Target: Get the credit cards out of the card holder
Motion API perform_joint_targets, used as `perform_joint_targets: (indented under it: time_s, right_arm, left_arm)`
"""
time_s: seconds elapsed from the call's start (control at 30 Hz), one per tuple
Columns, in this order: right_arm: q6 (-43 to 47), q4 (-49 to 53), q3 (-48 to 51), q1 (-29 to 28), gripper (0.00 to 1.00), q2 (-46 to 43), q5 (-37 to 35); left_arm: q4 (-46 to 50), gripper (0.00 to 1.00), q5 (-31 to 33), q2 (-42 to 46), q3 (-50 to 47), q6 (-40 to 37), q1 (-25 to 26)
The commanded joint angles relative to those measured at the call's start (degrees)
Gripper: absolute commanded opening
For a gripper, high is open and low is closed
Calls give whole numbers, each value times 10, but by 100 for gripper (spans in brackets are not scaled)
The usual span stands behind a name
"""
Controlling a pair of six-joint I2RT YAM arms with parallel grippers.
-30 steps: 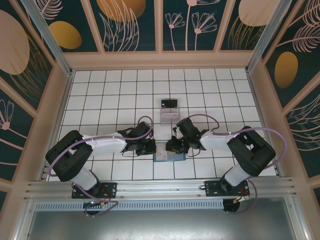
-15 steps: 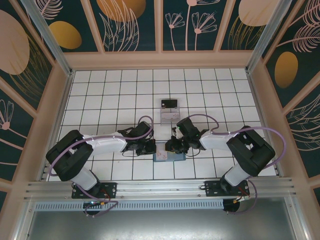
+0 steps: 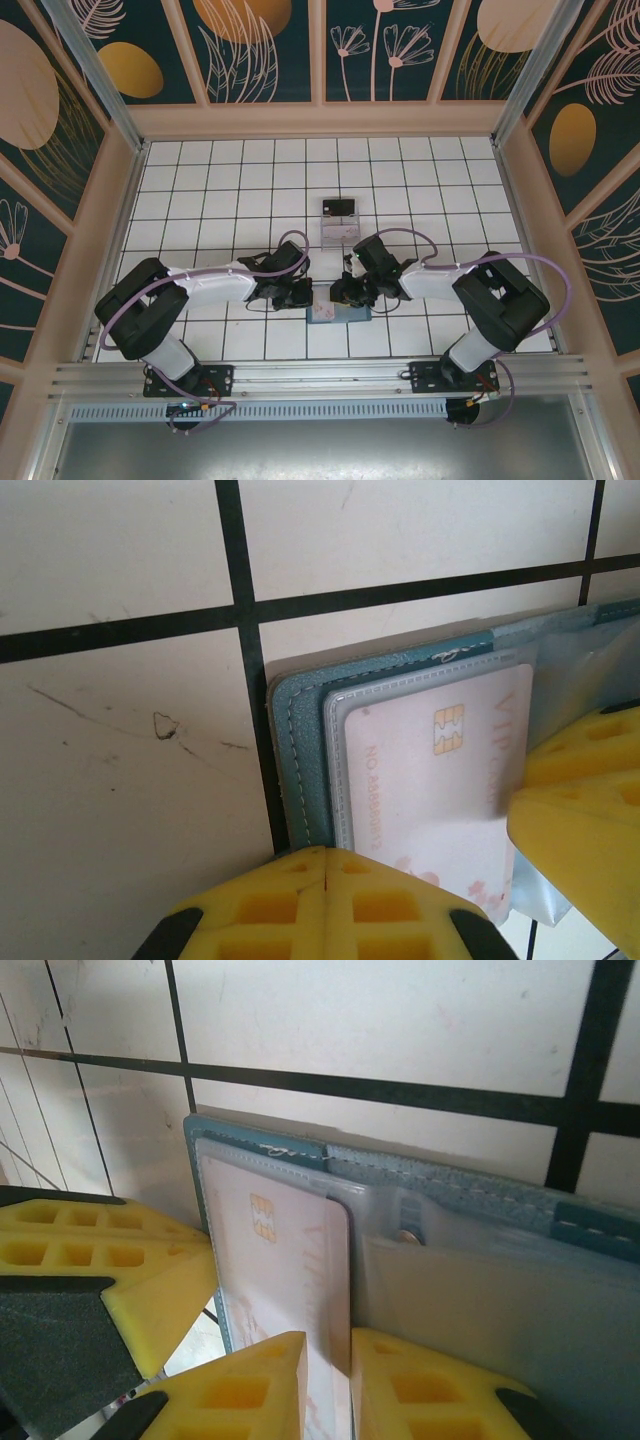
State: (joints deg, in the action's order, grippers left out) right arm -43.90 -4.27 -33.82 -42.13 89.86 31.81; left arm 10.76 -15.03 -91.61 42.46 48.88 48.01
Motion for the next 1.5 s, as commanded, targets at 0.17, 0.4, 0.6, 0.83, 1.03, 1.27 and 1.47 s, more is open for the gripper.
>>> perform_joint_targets:
  time_s: [0.17, 0.4, 0.6, 0.83, 1.03, 1.27, 1.47]
  right_arm:
    - [-20, -28, 23, -2, 17, -31, 25]
    - [-31, -58, 35, -2, 11, -36, 37]
    - [-31, -53, 44, -3, 2, -42, 27]
    - [-22, -30, 57, 9, 3, -57, 15]
    - [-14, -16, 71, 22, 4, -71, 12]
    - [1, -6, 71, 29, 4, -73, 15]
    - [-1, -26, 63, 29, 4, -56, 33]
  left_arm:
    - [36, 7, 46, -33, -12, -12, 2]
    - [41, 7, 49, -31, -14, -10, 2]
    - [44, 7, 51, -33, -14, -10, 2]
    - [50, 7, 56, -32, -16, -10, 2]
    - [50, 7, 59, -28, -17, -6, 2]
    - [60, 8, 64, -4, -6, -3, 2]
    - [36, 25, 33, 35, 10, 8, 3]
